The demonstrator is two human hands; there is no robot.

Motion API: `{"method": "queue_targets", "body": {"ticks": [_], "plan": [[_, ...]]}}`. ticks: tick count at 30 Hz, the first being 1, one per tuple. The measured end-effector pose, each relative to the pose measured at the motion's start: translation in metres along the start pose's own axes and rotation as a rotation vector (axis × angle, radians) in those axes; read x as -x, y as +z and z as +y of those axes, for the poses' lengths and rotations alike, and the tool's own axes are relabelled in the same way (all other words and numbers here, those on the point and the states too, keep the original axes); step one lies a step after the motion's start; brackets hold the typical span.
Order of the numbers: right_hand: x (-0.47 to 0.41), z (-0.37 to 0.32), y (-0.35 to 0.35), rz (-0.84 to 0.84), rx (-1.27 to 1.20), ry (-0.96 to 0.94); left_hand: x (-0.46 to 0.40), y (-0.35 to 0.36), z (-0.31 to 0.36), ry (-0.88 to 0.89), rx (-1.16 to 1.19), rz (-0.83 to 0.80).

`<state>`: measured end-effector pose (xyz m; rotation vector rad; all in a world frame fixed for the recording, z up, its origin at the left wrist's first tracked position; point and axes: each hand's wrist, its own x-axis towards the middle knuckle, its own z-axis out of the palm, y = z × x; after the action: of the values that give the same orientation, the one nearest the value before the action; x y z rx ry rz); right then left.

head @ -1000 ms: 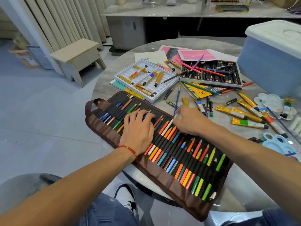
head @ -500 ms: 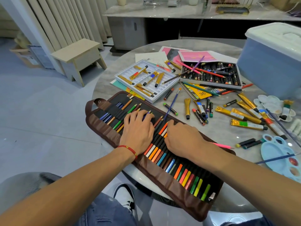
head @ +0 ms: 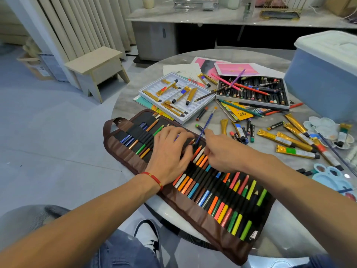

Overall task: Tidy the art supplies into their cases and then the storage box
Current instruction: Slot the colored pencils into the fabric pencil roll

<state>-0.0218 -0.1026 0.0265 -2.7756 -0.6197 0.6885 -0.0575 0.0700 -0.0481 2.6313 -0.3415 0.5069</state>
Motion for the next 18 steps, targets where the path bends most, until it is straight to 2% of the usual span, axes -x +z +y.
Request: {"method": "queue_targets", "body": {"ticks": [2,6,8,10,13,15,16,18], "plan": [[-0.002,0.004,0.0,-0.024,-0.003,-0.041,-0.007,-0.008,0.015,0.056,0.129,0.0],[-0.004,0.01,-0.007,0.001,-0.009,-0.116,-0.013,-0.016,0.036,-0.101,0.43,-0.004],[0.0,0.013,-0.011,0.055,0.031,-0.152,-0.014,-0.018,0.04,-0.156,0.496,-0.025],[0.003,0.015,-0.018,0.178,0.008,-0.239,-0.014,-0.021,0.04,-0.203,0.541,-0.045],[0.005,0.016,-0.037,0.389,-0.32,-0.339,-0.014,-0.024,0.04,-0.258,0.594,-0.073],[0.008,0.018,-0.047,0.465,-0.501,-0.379,-0.016,-0.026,0.041,-0.272,0.598,-0.076],[0.009,0.019,-0.049,0.488,-0.444,-0.398,-0.018,-0.028,0.041,-0.296,0.62,-0.069],[0.01,0.02,-0.044,0.461,-0.16,-0.411,-0.025,-0.034,0.04,-0.399,0.783,-0.058]]}}
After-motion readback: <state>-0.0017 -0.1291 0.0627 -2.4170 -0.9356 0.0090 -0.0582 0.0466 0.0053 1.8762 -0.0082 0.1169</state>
